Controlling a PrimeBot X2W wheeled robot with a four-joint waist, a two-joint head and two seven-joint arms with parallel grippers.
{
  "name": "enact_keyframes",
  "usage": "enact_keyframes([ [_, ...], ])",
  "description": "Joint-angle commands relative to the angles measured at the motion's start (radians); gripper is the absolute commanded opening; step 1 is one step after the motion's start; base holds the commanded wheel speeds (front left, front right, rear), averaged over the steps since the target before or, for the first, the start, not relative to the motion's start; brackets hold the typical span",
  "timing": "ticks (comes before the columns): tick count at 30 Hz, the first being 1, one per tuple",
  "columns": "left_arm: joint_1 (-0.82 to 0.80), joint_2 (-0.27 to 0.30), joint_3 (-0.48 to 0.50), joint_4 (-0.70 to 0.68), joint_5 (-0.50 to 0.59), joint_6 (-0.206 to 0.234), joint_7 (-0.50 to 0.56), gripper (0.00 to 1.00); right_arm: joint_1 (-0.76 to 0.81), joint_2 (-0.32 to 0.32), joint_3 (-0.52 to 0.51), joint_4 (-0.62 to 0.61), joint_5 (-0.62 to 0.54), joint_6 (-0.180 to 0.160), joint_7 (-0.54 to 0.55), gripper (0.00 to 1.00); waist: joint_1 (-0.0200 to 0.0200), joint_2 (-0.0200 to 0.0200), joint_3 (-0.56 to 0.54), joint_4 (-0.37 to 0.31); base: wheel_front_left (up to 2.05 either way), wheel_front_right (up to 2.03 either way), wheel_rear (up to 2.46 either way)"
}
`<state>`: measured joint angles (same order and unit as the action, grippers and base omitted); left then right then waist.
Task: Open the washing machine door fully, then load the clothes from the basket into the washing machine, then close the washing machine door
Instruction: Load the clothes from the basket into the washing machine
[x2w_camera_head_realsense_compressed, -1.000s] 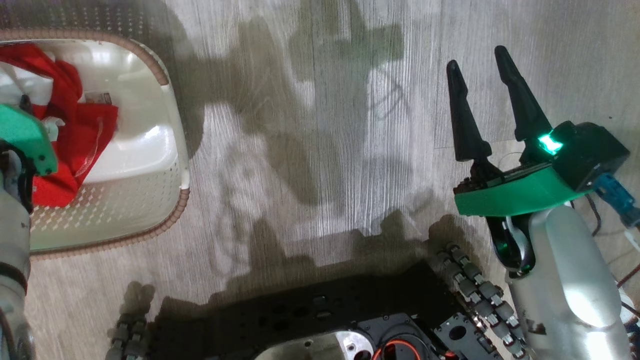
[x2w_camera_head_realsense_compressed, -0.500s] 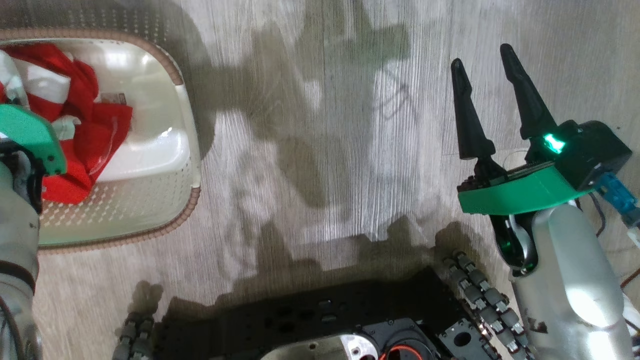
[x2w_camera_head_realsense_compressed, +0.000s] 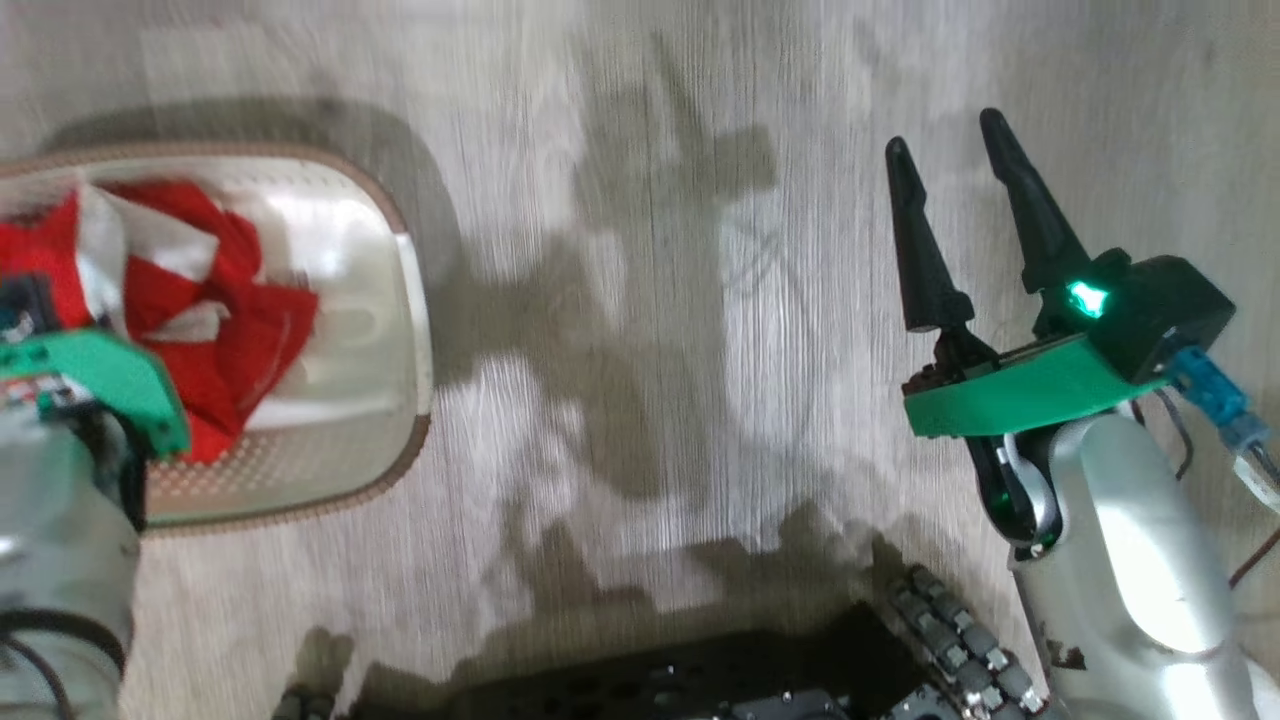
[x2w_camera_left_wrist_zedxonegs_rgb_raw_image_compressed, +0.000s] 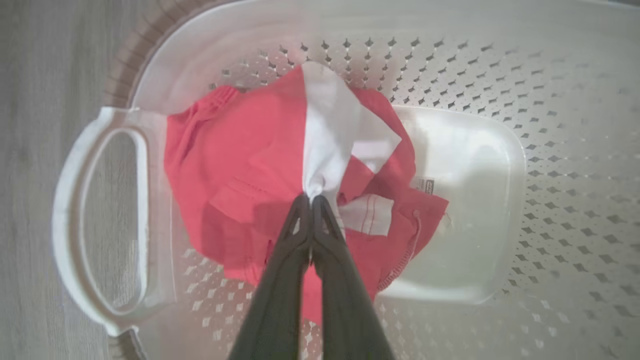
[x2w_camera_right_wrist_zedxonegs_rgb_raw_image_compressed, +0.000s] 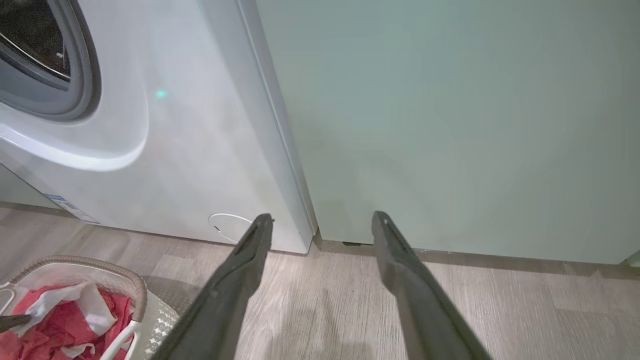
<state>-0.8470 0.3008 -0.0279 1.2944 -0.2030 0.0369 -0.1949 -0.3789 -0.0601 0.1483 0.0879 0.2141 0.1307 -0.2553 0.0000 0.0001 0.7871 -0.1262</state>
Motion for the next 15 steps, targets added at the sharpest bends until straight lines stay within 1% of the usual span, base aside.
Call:
enact_keyframes([
  [1,0.057,0.033,0.026,-0.004,-0.009,-0.005,-0.018,0.00,0.028,0.010,0.025,-0.017,0.006,0.000,-0.006,1.00,0.0000,-0.0001,-0.067,0.003,0.00,0.00,0.00],
  [6,0.109,0.015,0.030,-0.006,-0.024,-0.014,-0.054,0.00,0.043,0.010,0.027,0.005,0.014,0.000,-0.006,1.00,0.0000,-0.0001,-0.167,0.012,0.00,0.00,0.00],
  [9,0.140,0.003,0.040,-0.031,-0.039,-0.023,-0.064,0.00,0.057,0.010,0.024,0.017,0.019,0.000,-0.006,1.00,0.0000,-0.0001,-0.225,0.021,0.00,0.00,0.00],
  [11,0.165,-0.010,0.058,-0.075,-0.057,-0.033,-0.066,0.00,0.068,0.010,0.018,0.023,0.021,0.000,-0.006,1.00,0.0000,-0.0001,-0.262,0.032,0.00,0.00,0.00],
  [15,0.239,-0.020,0.074,-0.181,-0.054,-0.034,-0.066,0.00,0.086,0.010,0.020,0.035,0.024,0.000,-0.006,1.00,0.0000,-0.0001,-0.334,0.046,0.00,0.00,0.00],
])
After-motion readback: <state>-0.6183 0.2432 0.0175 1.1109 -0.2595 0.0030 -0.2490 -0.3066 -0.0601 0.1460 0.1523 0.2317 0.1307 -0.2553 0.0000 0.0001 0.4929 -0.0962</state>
